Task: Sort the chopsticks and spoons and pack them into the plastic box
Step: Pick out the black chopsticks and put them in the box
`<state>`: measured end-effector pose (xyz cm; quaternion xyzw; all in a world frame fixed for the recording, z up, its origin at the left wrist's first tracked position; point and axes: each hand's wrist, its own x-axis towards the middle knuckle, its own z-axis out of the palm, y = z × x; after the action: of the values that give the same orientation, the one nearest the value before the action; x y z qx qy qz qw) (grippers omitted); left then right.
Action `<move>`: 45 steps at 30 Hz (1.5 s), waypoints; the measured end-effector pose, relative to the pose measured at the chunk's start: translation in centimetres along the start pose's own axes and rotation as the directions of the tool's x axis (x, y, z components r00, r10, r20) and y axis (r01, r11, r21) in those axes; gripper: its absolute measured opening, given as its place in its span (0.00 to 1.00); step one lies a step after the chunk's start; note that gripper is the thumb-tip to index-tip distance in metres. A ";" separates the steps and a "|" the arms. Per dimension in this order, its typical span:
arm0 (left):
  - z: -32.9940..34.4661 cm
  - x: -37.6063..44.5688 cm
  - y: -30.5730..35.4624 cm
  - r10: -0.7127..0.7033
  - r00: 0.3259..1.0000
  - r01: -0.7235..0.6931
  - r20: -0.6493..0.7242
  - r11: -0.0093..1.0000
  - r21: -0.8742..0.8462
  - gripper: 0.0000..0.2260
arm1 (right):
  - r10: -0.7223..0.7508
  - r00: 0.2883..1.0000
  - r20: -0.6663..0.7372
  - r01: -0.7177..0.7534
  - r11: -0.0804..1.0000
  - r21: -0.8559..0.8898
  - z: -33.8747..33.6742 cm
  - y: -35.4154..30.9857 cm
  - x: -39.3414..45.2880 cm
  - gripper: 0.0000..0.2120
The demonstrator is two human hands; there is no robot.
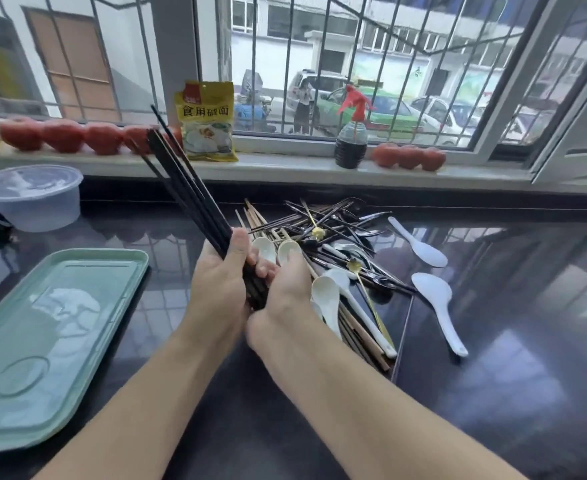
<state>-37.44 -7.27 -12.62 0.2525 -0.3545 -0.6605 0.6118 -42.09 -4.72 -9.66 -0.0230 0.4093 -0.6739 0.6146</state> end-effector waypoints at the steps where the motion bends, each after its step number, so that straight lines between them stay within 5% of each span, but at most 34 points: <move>1: 0.0 0.0 -0.3 -0.007 1.000 0.007 -0.002 0.996 0.088 0.08 | -0.008 0.999 0.035 0.009 1.000 -0.021 0.0 -0.3 0.1 0.22; 3: -0.3 0.2 -0.3 0.004 1.000 0.000 -0.021 0.986 0.168 0.07 | -0.034 0.983 0.182 0.086 0.954 -0.288 -0.7 -1.0 0.0 0.22; 4: -0.5 0.4 -0.2 0.002 1.000 0.001 -0.022 0.987 0.158 0.08 | -0.045 0.963 0.264 0.177 0.848 -0.499 -1.5 -1.7 0.2 0.22; 7: -1.3 1.1 0.2 -0.038 0.999 0.040 -0.019 0.994 0.098 0.11 | -0.273 0.833 0.482 0.532 0.151 -0.833 -4.7 -7.1 2.0 0.10; 9: -1.7 1.3 -0.1 -0.090 0.994 0.098 -0.061 0.985 0.145 0.12 | -0.503 0.718 0.480 0.418 -0.240 -0.876 -7.5 -12.8 3.8 0.07; 12: -1.8 1.4 -0.9 -0.126 0.986 0.147 -0.109 0.964 0.221 0.14 | -0.562 0.774 0.291 0.035 -0.421 -0.906 -12.4 -18.7 5.3 0.09; 16: -1.4 1.2 -1.0 -0.127 0.984 0.157 -0.126 0.948 0.278 0.13 | -0.417 0.903 0.106 -0.084 -0.413 -0.907 -15.6 -19.8 5.4 0.06; 23: -1.3 1.1 -0.9 -0.131 0.982 0.167 -0.140 0.942 0.290 0.09 | -0.455 0.887 0.080 -0.101 -0.359 -0.928 -16.5 -19.5 7.2 0.11; 25: -1.4 1.3 -0.9 -0.150 0.979 0.183 -0.139 0.946 0.267 0.09 | -0.527 0.831 0.178 0.024 -0.286 -0.958 -16.3 -20.1 6.5 0.08; 27: -1.5 1.4 -0.8 -0.170 0.976 0.196 -0.134 0.955 0.221 0.09 | -0.652 0.714 0.255 0.283 -0.065 -0.957 -15.6 -20.5 5.2 0.06; 29: -1.4 1.3 -0.7 -0.189 0.974 0.209 -0.125 0.962 0.176 0.09 | -0.794 0.570 0.213 0.558 0.183 -0.810 -14.7 -20.6 4.0 0.07; 31: -1.1 1.1 -0.7 -0.205 0.972 0.221 -0.118 0.964 0.150 0.09 | -0.887 0.443 0.133 0.719 0.262 -0.644 -13.7 -20.0 3.1 0.07; 34: -0.7 1.0 -0.6 -0.232 0.966 0.245 -0.114 0.962 0.118 0.08 | -0.926 0.339 0.168 0.823 0.206 -0.530 -12.2 -17.8 2.0 0.08; 37: -0.4 0.6 -0.6 -0.252 0.962 0.262 -0.109 0.961 0.092 0.07 | -0.842 0.370 0.393 0.844 0.128 -0.521 -11.0 -13.9 1.8 0.03; 39: -0.2 0.4 -0.8 -0.266 0.961 0.271 -0.072 0.960 0.070 0.07 | -0.729 0.375 0.572 0.842 0.010 -0.539 -10.3 -10.5 2.0 0.04; 42: -0.2 0.2 -1.7 -0.250 0.968 0.250 0.001 0.967 0.048 0.11 | -0.489 0.290 0.823 0.868 -0.228 -0.441 -9.1 -6.1 2.2 0.08; 45: -0.3 0.0 -1.8 -0.203 0.979 0.204 -0.023 0.974 0.094 0.11 | -0.264 0.384 0.885 0.861 -0.242 -0.447 -8.8 -5.9 1.2 0.07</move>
<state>-38.36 -7.31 -14.16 0.3208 -0.3540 -0.7004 0.5303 -51.84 -1.67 -12.62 -0.7569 0.4811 -0.4314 0.0977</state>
